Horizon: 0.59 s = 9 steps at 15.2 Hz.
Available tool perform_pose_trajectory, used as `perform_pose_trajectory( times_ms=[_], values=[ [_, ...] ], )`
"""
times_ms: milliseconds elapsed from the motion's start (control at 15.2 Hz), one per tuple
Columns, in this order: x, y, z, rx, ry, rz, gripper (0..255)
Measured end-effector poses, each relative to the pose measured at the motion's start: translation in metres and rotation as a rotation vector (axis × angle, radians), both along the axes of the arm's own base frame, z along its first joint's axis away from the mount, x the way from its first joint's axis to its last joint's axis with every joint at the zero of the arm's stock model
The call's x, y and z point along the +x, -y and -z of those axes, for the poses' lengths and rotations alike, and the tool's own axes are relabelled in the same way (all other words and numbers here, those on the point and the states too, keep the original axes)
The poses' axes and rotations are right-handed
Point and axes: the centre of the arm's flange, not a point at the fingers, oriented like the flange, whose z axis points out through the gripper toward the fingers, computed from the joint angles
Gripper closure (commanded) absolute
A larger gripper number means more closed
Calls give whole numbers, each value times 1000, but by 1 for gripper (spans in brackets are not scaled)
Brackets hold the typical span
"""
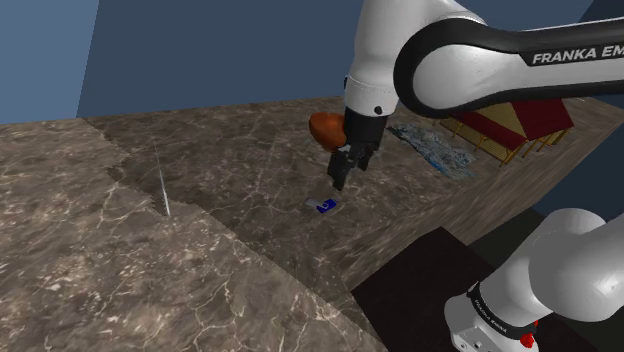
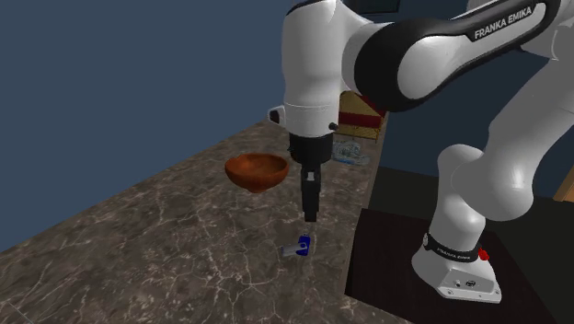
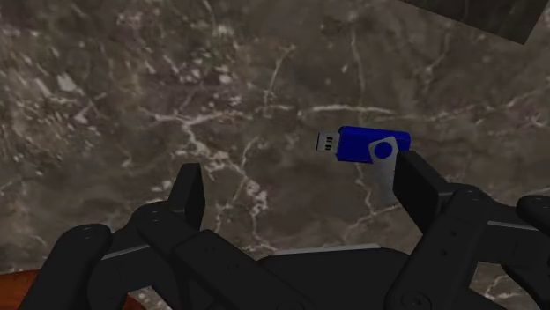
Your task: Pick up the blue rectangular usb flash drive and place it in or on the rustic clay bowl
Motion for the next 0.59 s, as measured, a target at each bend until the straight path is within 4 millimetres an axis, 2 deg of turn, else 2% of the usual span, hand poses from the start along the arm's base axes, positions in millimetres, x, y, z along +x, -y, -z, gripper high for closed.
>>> perform_pose_trajectory(
  times_ms=[198,264,594],
  values=[
    [4,-33,17,11,-7,-1,0],
    [5,-38,21,14,-8,-1,0],
    [5,-43,45,16,-10,0,0]
  ],
)
